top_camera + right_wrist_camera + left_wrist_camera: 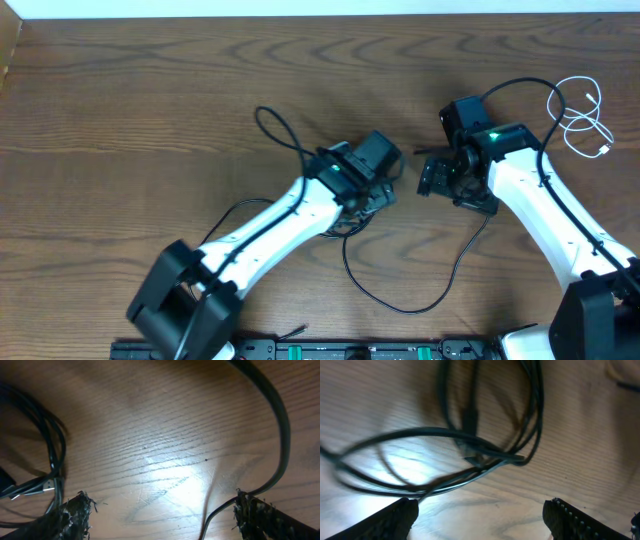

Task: Untangle cables

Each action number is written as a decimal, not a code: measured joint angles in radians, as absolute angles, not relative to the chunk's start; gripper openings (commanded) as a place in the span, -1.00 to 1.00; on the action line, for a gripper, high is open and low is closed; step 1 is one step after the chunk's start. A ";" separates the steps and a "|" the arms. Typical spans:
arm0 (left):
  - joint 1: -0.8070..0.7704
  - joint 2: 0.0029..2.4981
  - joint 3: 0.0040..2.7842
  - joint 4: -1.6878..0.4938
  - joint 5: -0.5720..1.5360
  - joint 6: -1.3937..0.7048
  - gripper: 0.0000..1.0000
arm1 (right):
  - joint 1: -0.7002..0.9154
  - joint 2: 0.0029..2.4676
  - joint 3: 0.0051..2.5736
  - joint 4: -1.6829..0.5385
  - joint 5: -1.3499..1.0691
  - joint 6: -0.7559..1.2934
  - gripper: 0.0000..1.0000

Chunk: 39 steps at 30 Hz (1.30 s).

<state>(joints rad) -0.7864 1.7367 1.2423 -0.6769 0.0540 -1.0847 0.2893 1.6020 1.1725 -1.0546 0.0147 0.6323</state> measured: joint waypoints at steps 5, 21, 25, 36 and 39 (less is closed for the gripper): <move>-0.801 1.780 1.242 -0.645 0.049 -1.100 -0.17 | 0.290 1.604 1.153 -1.057 0.015 0.632 0.82; -0.801 1.783 1.242 -0.645 -0.013 -1.101 -0.35 | 0.315 1.604 0.997 -0.957 -0.050 0.632 0.97; -0.801 1.783 1.242 -0.645 -0.035 -1.104 -0.33 | 0.324 1.604 0.969 -0.923 -0.057 0.632 0.97; -0.801 1.783 1.241 -0.548 -0.090 -1.178 -0.07 | 0.389 1.604 0.945 -0.886 -0.067 0.632 0.98; -0.801 1.783 1.240 -0.535 -0.093 -1.179 -0.08 | 0.398 1.604 0.945 -0.883 -0.068 0.632 0.98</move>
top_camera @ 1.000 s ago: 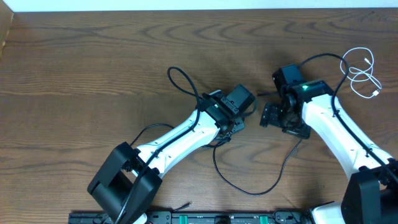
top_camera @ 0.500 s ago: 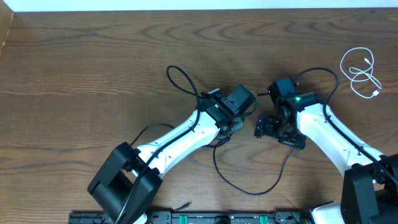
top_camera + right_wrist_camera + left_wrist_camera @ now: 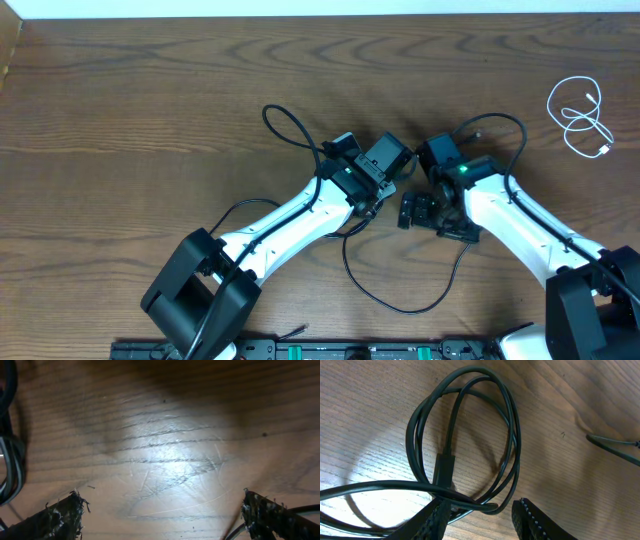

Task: Untangle cables

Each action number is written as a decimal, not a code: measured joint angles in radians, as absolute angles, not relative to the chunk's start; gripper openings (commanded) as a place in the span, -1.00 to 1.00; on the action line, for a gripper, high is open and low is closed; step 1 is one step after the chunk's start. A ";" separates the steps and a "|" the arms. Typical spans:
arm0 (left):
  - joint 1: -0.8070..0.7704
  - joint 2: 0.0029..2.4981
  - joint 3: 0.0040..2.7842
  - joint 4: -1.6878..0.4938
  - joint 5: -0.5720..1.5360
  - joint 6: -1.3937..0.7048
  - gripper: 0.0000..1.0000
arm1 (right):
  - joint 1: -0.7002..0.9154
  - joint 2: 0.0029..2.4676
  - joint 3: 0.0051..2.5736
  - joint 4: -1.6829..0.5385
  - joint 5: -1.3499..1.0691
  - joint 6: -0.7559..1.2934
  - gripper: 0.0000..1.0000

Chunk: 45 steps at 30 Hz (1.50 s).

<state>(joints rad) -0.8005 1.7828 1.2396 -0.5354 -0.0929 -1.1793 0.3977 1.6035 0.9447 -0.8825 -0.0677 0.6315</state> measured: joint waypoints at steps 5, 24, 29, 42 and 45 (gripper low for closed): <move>-0.801 1.797 1.238 -0.533 -0.096 -1.182 -0.04 | 0.400 1.604 0.945 -0.881 -0.068 0.632 0.99; -0.801 1.865 1.233 -0.495 -0.103 -1.193 -0.85 | 0.400 1.604 0.945 -0.880 -0.068 0.631 0.99; -0.775 1.864 1.233 -0.464 -0.085 -1.193 -0.85 | 0.400 1.604 0.944 -0.882 -0.067 0.630 0.98; -0.514 1.791 1.233 -0.464 0.414 -1.167 -0.85 | 0.345 1.604 0.941 -0.733 -0.527 0.228 0.77; -0.461 1.791 1.233 -0.465 0.547 -1.210 -0.85 | 0.304 1.604 0.941 -0.712 -0.686 0.173 0.71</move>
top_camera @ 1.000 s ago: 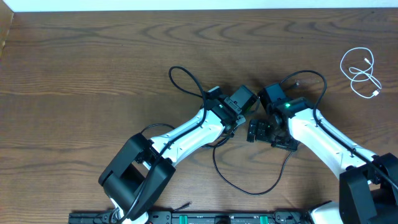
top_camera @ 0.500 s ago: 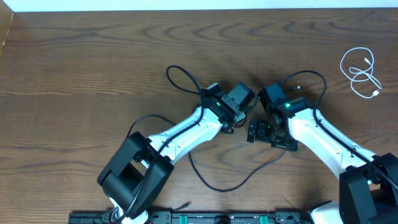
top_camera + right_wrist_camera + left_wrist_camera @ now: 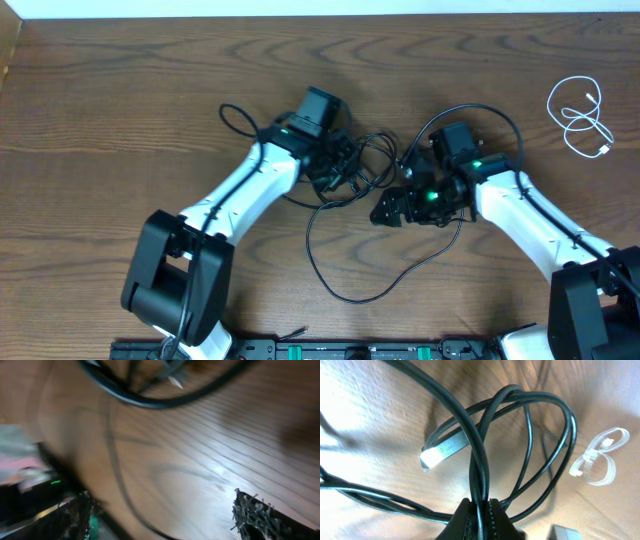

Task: Untangle cables

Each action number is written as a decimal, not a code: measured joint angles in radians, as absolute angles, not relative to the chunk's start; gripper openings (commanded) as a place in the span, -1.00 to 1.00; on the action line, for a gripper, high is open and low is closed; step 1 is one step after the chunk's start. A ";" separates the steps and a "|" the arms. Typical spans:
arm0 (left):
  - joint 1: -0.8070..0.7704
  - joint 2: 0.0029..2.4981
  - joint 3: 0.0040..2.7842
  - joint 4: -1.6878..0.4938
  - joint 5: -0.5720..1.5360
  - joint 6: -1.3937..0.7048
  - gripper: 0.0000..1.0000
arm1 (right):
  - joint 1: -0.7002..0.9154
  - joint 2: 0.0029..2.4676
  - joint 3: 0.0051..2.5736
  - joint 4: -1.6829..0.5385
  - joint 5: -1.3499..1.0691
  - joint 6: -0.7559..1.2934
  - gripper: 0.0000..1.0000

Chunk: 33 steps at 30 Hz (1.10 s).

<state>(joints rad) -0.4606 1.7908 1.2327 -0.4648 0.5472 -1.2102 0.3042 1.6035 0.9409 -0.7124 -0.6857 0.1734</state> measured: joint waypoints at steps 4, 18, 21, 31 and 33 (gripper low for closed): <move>-0.413 1.791 1.232 -0.466 0.682 -1.311 -0.85 | 0.272 1.604 0.941 -0.665 -0.811 0.142 0.59; -0.410 1.791 1.232 -0.435 0.925 -1.555 -0.85 | 0.335 1.604 0.941 -0.504 -0.701 0.308 -0.54; -0.407 1.791 1.232 -0.429 0.936 -1.575 -0.85 | 0.360 1.604 0.941 -0.509 -0.624 0.325 -0.98; -0.359 1.791 1.217 -0.445 0.971 -1.578 -0.85 | 0.389 1.603 0.954 -0.632 -0.542 0.266 -0.98; -0.325 1.791 1.217 -0.446 0.974 -1.575 -0.86 | 0.389 1.603 0.955 -0.671 -0.524 0.244 -0.98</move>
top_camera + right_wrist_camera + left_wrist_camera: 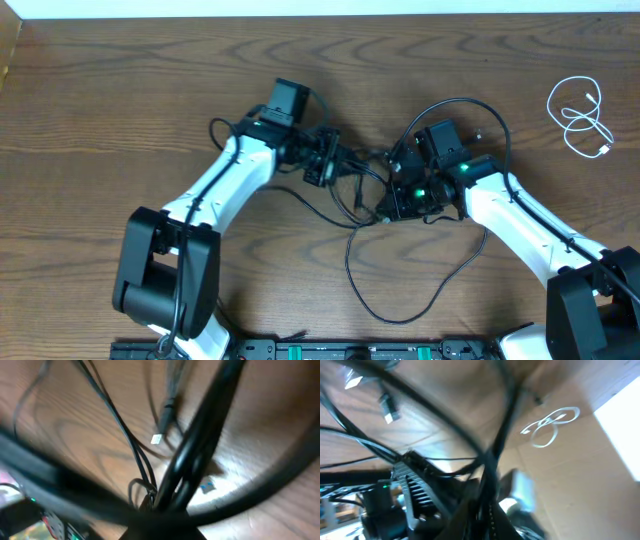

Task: Untangle cables

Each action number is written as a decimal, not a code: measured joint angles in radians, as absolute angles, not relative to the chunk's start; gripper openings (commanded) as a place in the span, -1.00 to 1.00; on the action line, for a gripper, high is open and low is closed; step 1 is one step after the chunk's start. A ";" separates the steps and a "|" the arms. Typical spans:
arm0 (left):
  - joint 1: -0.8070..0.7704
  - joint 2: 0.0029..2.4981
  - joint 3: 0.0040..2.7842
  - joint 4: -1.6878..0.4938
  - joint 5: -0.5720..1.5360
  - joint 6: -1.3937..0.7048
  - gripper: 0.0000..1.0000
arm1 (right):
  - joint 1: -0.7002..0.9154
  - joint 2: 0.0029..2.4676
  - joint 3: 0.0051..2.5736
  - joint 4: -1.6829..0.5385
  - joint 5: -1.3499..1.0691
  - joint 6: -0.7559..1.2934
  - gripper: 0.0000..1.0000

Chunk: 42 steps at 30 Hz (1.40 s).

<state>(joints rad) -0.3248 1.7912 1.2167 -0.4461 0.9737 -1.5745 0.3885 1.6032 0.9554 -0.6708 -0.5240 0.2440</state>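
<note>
A black cable lies tangled mid-table, its strands stretched between both grippers. One loop arcs behind the right arm and a long tail curls toward the front edge. My left gripper is shut on a strand on the tangle's left side. In the left wrist view the cable runs into the closed left gripper. My right gripper is shut on strands on the right side. In the right wrist view two thick strands enter the closed right gripper, and a USB plug lies on the wood behind.
A white cable lies coiled by itself at the far right of the wooden table; it also shows in the left wrist view as a white cable. The arm bases stand at the front edge.
My right gripper, open beside the tangle before, is now shut on black strands. The left gripper has shifted a little left and back with its strand, and the tail loop now lies further right.
First both grippers were open, the left over the coiled black cable and the right off to its right. Then the right gripper stood closer and the left jaws were narrower over the coil. Later the left was shut on a strand, further left. Now both grip the cable.
</note>
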 measured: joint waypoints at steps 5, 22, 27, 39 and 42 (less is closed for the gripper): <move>-0.182 1.790 1.219 -0.501 0.947 -1.557 -0.85 | 0.387 1.604 0.939 -0.770 -0.412 0.226 -0.98; -0.078 1.790 1.220 -0.770 0.927 -0.785 -0.11 | 0.384 1.604 0.945 -0.743 -0.340 0.155 -0.21; -0.153 1.790 1.220 -0.845 0.852 -0.513 0.45 | 0.362 1.604 1.010 -0.837 -0.402 0.100 0.00; -0.261 1.789 1.225 -0.804 0.749 -0.288 0.28 | 0.132 1.601 1.129 -0.989 -0.498 0.085 0.36; -0.334 1.786 1.256 -0.802 0.683 -0.261 0.27 | 0.074 1.601 1.129 -1.007 -0.502 0.083 0.82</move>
<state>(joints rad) -0.3336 1.7859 1.2564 -0.8021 0.6830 -0.2607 0.0738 1.6009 1.1294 -1.0073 -0.5022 0.0830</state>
